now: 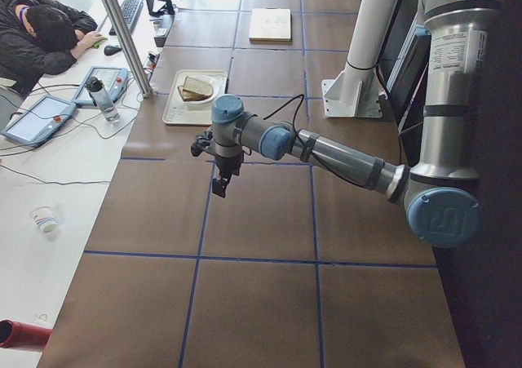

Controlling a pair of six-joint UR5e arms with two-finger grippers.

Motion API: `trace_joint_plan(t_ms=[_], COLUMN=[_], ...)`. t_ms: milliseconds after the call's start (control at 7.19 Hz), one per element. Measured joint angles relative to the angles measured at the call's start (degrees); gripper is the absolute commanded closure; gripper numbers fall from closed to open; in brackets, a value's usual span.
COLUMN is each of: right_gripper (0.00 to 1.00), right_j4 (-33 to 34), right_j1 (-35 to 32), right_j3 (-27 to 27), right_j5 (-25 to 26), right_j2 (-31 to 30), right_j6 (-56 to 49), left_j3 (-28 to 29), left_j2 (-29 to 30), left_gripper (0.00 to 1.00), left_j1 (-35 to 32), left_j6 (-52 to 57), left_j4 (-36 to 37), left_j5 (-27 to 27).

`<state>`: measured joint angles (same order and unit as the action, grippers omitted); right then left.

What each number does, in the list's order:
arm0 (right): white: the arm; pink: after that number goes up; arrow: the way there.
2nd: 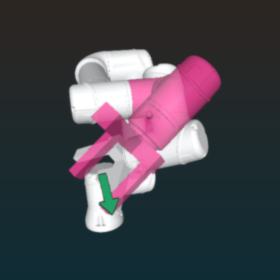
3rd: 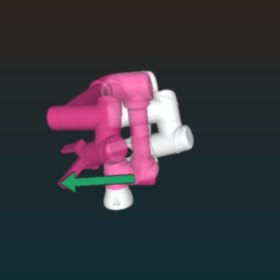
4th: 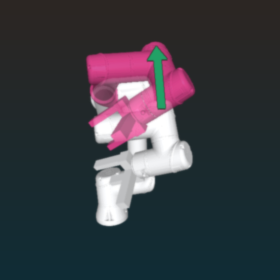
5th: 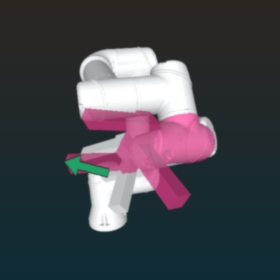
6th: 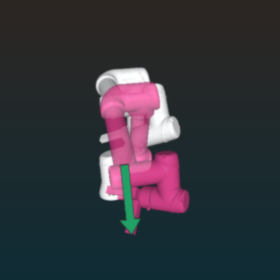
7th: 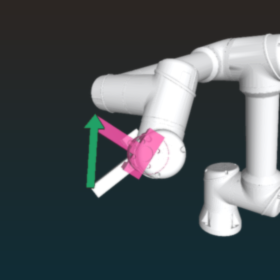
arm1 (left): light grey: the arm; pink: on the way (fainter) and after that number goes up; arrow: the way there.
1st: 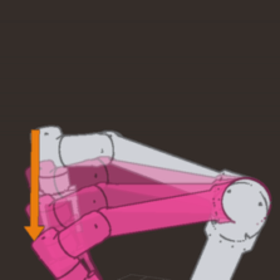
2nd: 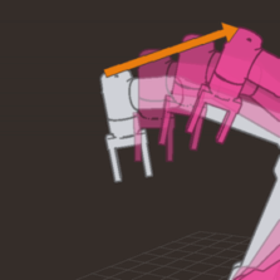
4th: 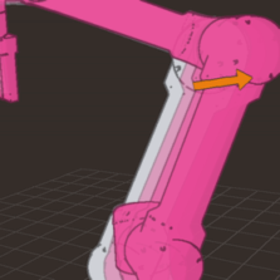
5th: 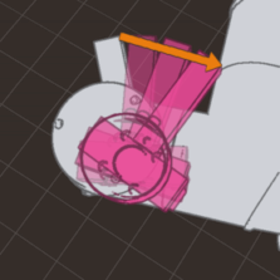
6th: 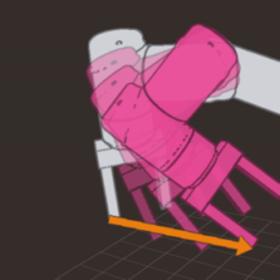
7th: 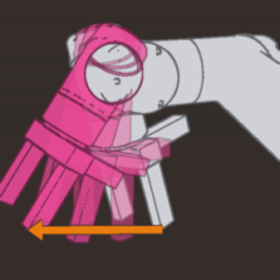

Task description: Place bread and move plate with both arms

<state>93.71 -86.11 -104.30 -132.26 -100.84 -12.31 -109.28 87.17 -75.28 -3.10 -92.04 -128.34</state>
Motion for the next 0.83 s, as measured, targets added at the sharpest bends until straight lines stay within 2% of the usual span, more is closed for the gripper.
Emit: trace_joint_plan(t_ms=[417,834], right_gripper=[0.00,0.00], right_j4=[-0.02,-0.02], right_j1=[0.06,0.07], right_j3=[0.14,0.14], right_j5=[-0.02,-0.02], right_j2=[0.00,0.03], right_j6=[0.00,0.00], left_j3=[0.44,5.13], left_j2=[-9.76,-11.36], left_gripper=[0.00,0.00], left_j1=[-7.83,-12.13], left_j6=[3.05,3.37], left_j4=[-0.63,-0.70], left_j5=[-3.22,-3.60])
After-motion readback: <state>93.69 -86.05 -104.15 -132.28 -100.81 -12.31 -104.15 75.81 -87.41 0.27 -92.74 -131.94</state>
